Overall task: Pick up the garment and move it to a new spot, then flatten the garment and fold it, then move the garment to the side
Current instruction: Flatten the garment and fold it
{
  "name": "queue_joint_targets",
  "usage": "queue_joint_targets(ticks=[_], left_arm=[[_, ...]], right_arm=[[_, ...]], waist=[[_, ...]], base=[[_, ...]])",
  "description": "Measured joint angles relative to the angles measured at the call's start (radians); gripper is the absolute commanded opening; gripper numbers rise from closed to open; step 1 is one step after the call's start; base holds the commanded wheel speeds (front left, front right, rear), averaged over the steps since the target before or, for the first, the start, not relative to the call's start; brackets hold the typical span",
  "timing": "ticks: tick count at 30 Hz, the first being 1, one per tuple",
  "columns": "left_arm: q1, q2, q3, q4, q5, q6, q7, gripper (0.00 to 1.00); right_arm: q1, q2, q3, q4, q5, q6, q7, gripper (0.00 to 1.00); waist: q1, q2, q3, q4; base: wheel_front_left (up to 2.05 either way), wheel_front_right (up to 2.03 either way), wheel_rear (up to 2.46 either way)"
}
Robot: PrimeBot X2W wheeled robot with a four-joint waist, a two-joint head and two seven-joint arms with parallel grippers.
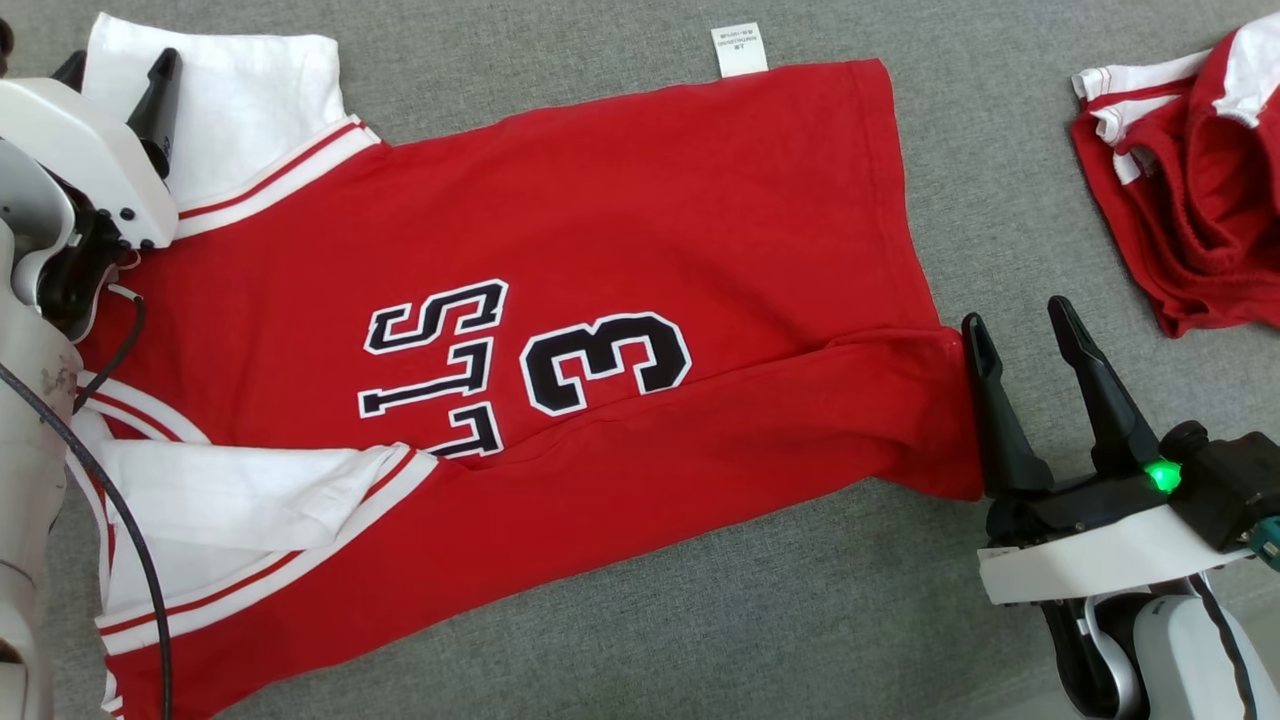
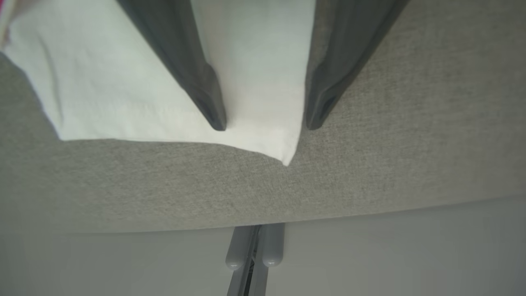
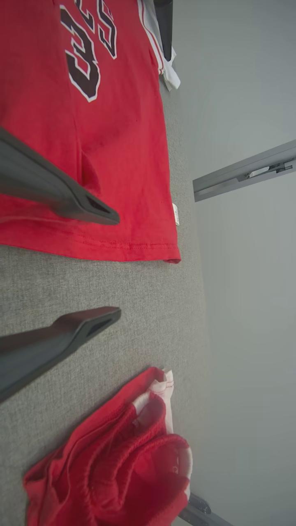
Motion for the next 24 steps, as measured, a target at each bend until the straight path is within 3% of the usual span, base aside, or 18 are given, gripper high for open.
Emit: queue_joint_targets(ticks=[1,2,3,9,13,17,24], left_arm=[[-0.003,0.000,-0.001,0.012,-0.004,-0.001,-0.004,1.00],[-0.007,-0.001,-0.004,0.024,-0.009,-0.002,-0.011,0.77],[-0.012,-0.004,-0.009,0.033,-0.009,-0.002,-0.015,0.00],[-0.031,-0.017,-0.036,0.066,-0.015,-0.008,-0.060,0.00],[-0.037,-0.034,-0.061,0.073,-0.015,-0.008,-0.087,0.00],[-0.046,-0.070,-0.096,0.058,-0.017,-0.008,-0.103,0.00],[-0.081,-0.111,-0.167,-0.013,-0.044,-0.008,-0.117,0.00]], right_arm=[[-0.001,0.000,0.001,0.001,0.001,0.000,0.000,1.00],[-0.003,-0.001,0.001,0.001,0.001,0.000,0.000,1.00],[-0.004,-0.002,0.001,0.001,0.002,0.000,0.000,1.00],[-0.064,-0.025,-0.009,-0.006,0.035,0.000,0.002,1.00],[-0.182,-0.085,-0.018,0.031,0.082,0.000,0.019,1.00],[-0.322,-0.169,-0.005,0.142,0.140,0.000,0.056,1.00],[-0.519,-0.265,0.133,0.402,0.244,0.000,0.110,1.00]], waist=[[0.0001,0.0000,0.002,-0.002],[0.0000,0.0000,0.003,-0.003],[0.0000,0.0000,0.004,-0.004],[0.0000,0.0000,0.008,0.002],[0.0000,0.0000,0.002,0.017],[0.0000,0.0000,0.000,0.053],[0.0000,0.0000,0.012,0.139]], base=[[0.00,0.00,0.00],[0.00,0.00,0.00],[0.00,0.00,0.00],[0.00,0.00,0.00],[0.00,0.00,0.00],[0.00,0.00,0.00],[0.00,0.00,0.00]])
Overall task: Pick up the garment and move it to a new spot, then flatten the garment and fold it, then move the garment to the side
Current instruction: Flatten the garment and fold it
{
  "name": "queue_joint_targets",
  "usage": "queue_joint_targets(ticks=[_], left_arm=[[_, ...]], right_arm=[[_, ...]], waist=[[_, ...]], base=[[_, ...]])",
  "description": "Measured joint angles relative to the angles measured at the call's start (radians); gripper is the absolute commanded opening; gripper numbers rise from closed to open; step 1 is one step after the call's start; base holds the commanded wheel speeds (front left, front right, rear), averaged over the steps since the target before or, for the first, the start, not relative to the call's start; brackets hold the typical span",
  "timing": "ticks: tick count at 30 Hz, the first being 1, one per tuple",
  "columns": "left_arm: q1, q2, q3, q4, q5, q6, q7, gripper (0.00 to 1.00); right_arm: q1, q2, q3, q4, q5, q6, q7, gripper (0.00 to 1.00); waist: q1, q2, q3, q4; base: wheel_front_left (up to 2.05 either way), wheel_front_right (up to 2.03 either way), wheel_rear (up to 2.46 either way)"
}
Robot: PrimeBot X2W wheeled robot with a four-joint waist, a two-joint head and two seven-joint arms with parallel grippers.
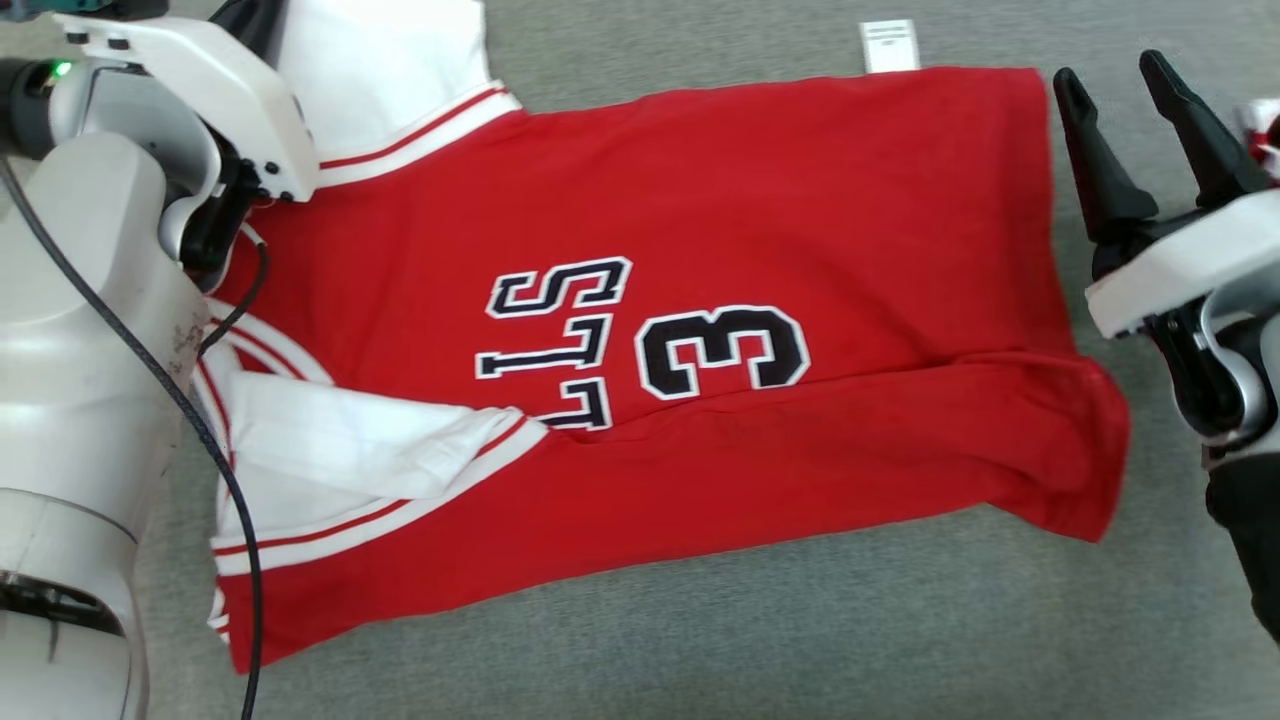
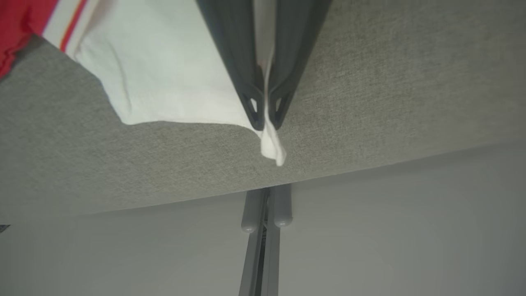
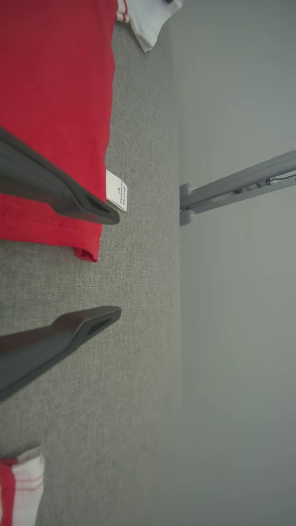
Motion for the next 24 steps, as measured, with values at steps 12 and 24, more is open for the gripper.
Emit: queue_joint_targets(ticks=[12,24], left_arm=[[-0.003,0.010,-0.091,-0.083,-0.070,0.000,0.000,0.00],[0.095,0.108,-0.105,-0.350,-0.204,0.000,-0.032,0.00]], right_arm=[[-0.143,-0.051,0.174,0.211,0.145,0.000,0.035,0.00],[-0.155,-0.195,0.294,0.083,0.239,0.000,0.003,0.00]], waist=[[0.0000,0.0000,0.018,0.073],[0.0000,0.0000,-0.035,0.092]], base=[[0.00,0.00,0.00],[0.00,0.00,0.00]])
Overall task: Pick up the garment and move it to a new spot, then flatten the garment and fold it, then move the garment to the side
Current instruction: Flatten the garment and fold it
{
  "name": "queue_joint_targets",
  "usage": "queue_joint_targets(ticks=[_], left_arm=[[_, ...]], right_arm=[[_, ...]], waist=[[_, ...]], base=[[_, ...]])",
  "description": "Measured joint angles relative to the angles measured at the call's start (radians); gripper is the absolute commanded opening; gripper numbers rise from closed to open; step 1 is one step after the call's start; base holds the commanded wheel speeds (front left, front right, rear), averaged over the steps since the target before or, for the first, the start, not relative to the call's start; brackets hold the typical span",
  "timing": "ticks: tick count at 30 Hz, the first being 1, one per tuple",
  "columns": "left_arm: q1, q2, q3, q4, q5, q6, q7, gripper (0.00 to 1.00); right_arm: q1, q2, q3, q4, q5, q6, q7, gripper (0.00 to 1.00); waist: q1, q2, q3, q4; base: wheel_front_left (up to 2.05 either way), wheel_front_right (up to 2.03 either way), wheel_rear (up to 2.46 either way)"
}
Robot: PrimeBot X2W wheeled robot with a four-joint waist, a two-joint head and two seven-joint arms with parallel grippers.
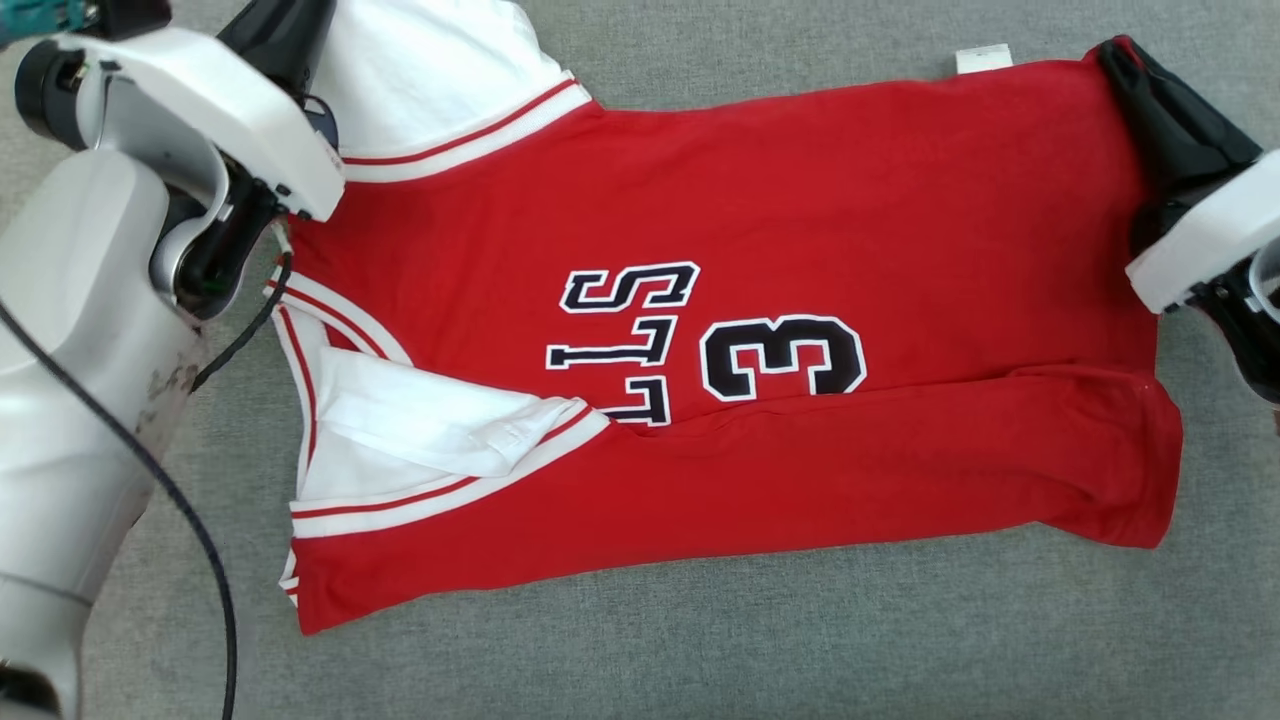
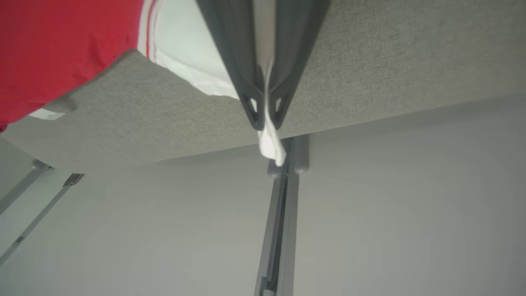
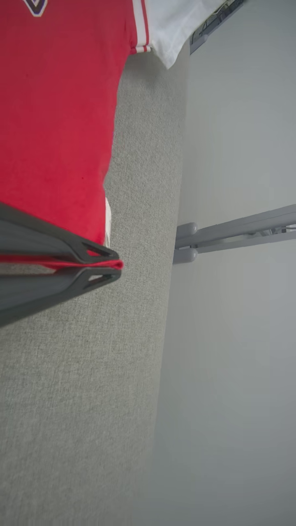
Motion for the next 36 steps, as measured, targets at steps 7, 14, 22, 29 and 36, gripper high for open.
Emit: queue_joint_targets(ticks=[7,14,22,29,36], left_arm=[[0.156,0.113,0.047,-0.285,-0.077,0.018,0.004,0.00],[0.272,0.244,0.094,-0.567,-0.110,0.105,0.051,0.00],[0.401,0.315,0.108,-0.802,-0.138,0.142,0.058,0.00],[0.599,0.359,0.119,-0.939,-0.187,0.164,-0.003,0.00],[0.817,0.372,0.144,-0.985,-0.319,0.141,-0.078,0.00]], right_arm=[[0.081,-0.093,0.006,-0.146,0.032,0.000,0.006,0.00],[0.148,-0.165,-0.015,-0.259,0.050,0.000,0.048,0.00],[0.249,-0.186,-0.072,-0.341,0.062,0.000,0.053,0.00],[0.392,-0.182,-0.123,-0.404,0.067,0.000,0.046,0.00],[0.524,-0.132,-0.173,-0.429,0.054,0.000,0.026,0.00]], waist=[[0.0001,0.0000,-0.030,0.021],[0.0000,0.0000,-0.044,0.029],[0.0000,0.0000,-0.046,0.021],[0.0000,0.0000,-0.041,-0.004],[0.0000,0.0000,-0.045,-0.020]], base=[[0.00,0.00,0.00],[0.00,0.00,0.00],[0.00,0.00,0.00],[0.00,0.00,0.00],[0.00,0.00,0.00]])
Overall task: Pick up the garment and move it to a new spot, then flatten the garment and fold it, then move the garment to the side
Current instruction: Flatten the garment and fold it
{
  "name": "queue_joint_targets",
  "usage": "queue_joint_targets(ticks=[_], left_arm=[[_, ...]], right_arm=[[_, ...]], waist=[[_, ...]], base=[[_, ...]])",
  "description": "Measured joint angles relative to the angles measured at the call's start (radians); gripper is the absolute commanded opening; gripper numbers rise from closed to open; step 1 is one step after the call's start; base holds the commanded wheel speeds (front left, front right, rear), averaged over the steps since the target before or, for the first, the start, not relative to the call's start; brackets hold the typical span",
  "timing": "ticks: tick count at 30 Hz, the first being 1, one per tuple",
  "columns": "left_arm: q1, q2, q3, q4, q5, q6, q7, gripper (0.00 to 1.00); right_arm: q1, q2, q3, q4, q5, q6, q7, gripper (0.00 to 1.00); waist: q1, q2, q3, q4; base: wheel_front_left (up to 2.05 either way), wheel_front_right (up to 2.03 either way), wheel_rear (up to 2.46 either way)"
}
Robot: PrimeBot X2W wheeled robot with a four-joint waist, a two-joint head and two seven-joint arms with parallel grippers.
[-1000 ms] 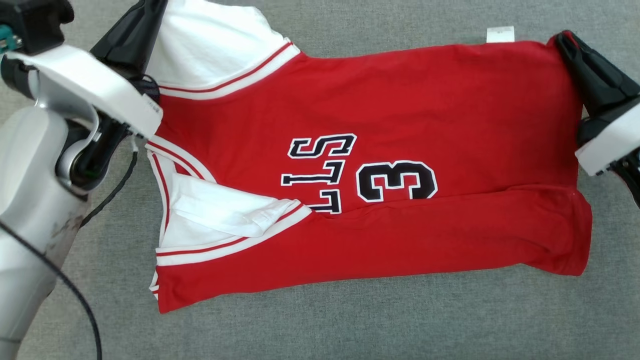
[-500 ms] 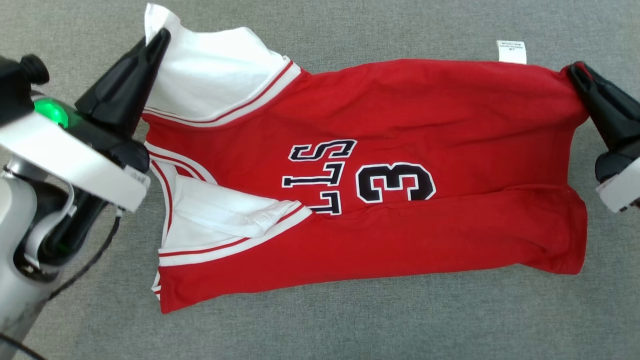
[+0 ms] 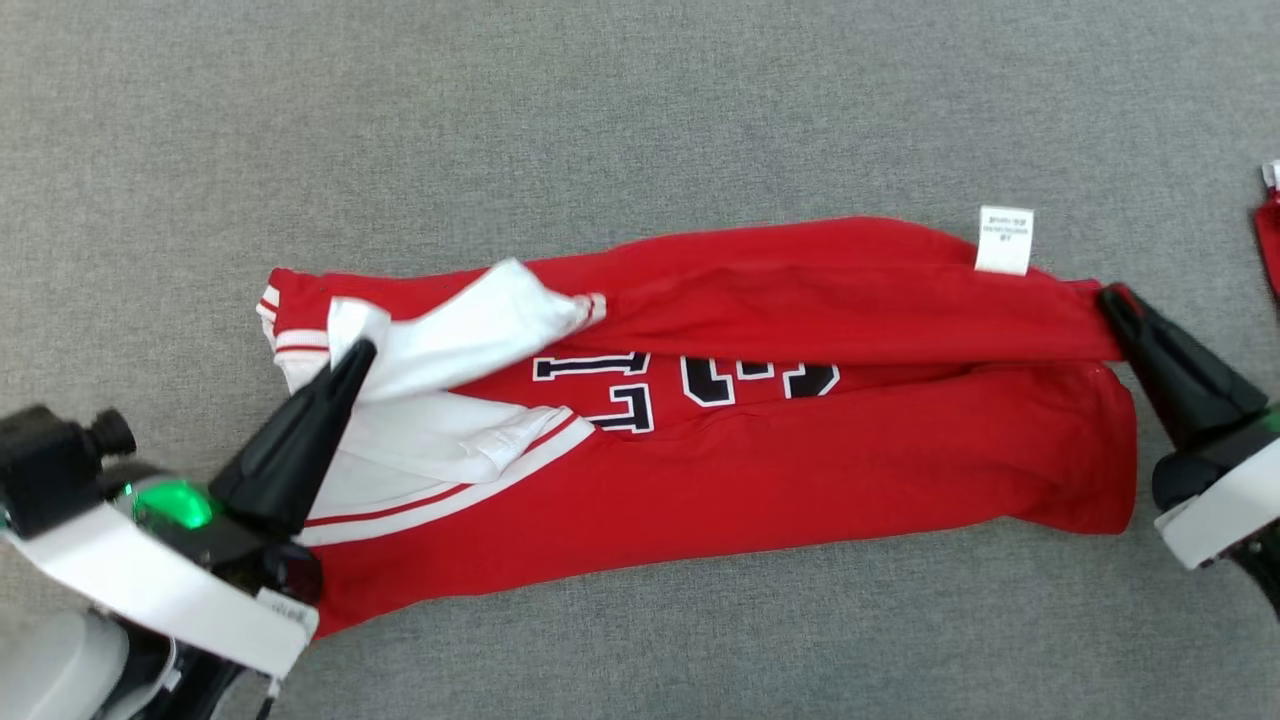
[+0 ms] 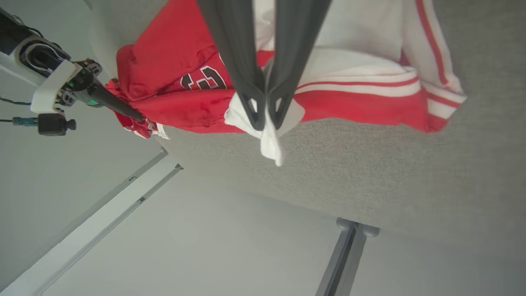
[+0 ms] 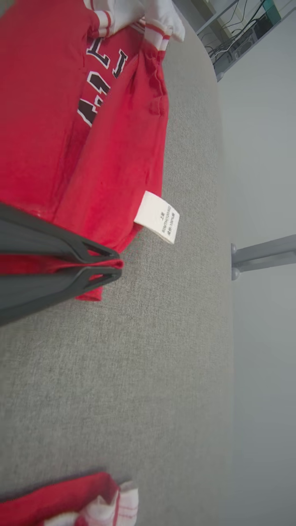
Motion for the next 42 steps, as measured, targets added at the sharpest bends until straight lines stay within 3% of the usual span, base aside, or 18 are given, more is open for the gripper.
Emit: queue_joint_targets(ticks=[7,8,9,10,12,17,21,27,32,37,42], left_arm=[[0.131,-0.009,0.002,0.018,-0.092,-0.018,-0.035,0.00],[0.139,-0.013,-0.002,0.026,-0.103,-0.019,-0.032,0.27],[0.144,-0.022,-0.004,0.037,-0.114,-0.019,-0.031,0.56],[0.146,-0.029,-0.007,0.049,-0.123,-0.020,-0.026,1.00],[0.147,-0.038,-0.010,0.072,-0.125,-0.019,-0.029,1.00],[0.146,-0.074,0.022,0.117,-0.088,0.008,-0.086,1.00],[0.140,-0.131,0.113,0.121,-0.014,0.059,-0.120,1.00],[0.135,-0.234,0.253,0.066,0.221,0.184,-0.123,1.00],[0.121,-0.309,0.295,0.024,0.425,0.258,-0.123,1.00],[0.096,-0.347,0.294,0.040,0.577,0.268,-0.123,1.00],[0.101,-0.364,0.286,0.109,0.643,0.253,-0.123,1.00]], right_arm=[[0.095,0.065,-0.030,0.016,-0.043,0.000,-0.023,0.00],[0.107,0.074,-0.033,0.020,-0.052,0.000,-0.023,0.00],[0.118,0.081,-0.038,0.026,-0.064,0.000,-0.023,0.08],[0.129,0.089,-0.044,0.026,-0.077,0.000,-0.025,0.38],[0.150,0.108,-0.058,0.030,-0.111,0.000,-0.027,1.00],[0.207,0.165,-0.117,0.014,-0.180,0.000,-0.064,1.00],[0.242,0.225,-0.180,-0.043,-0.244,0.000,-0.115,1.00],[0.251,0.369,-0.313,-0.137,-0.361,0.000,-0.167,1.00],[0.220,0.469,-0.376,-0.181,-0.460,0.000,-0.176,1.00],[0.194,0.520,-0.381,-0.161,-0.525,0.000,-0.174,1.00],[0.191,0.539,-0.368,-0.113,-0.559,0.000,-0.168,1.00]], waist=[[0.0000,0.0000,-0.011,0.007],[0.0000,0.0000,-0.012,0.009],[0.0000,0.0000,-0.013,0.012],[0.0000,0.0000,-0.015,0.014],[0.0000,0.0000,-0.019,0.017],[0.0000,0.0000,-0.035,0.018],[0.0000,0.0000,-0.057,0.014],[0.0000,0.0000,-0.091,0.003],[0.0000,0.0000,-0.117,-0.002],[0.0000,0.0000,-0.143,0.007],[0.0000,0.0000,-0.170,0.009]], base=[[0.00,0.00,0.00],[0.00,0.00,0.00],[0.00,0.00,0.00],[0.00,0.00,0.00],[0.00,0.00,0.00],[0.00,0.00,0.00],[0.00,0.00,0.00],[0.00,0.00,0.00],[0.00,0.00,0.00],[0.00,0.00,0.00],[0.00,0.00,0.00]])
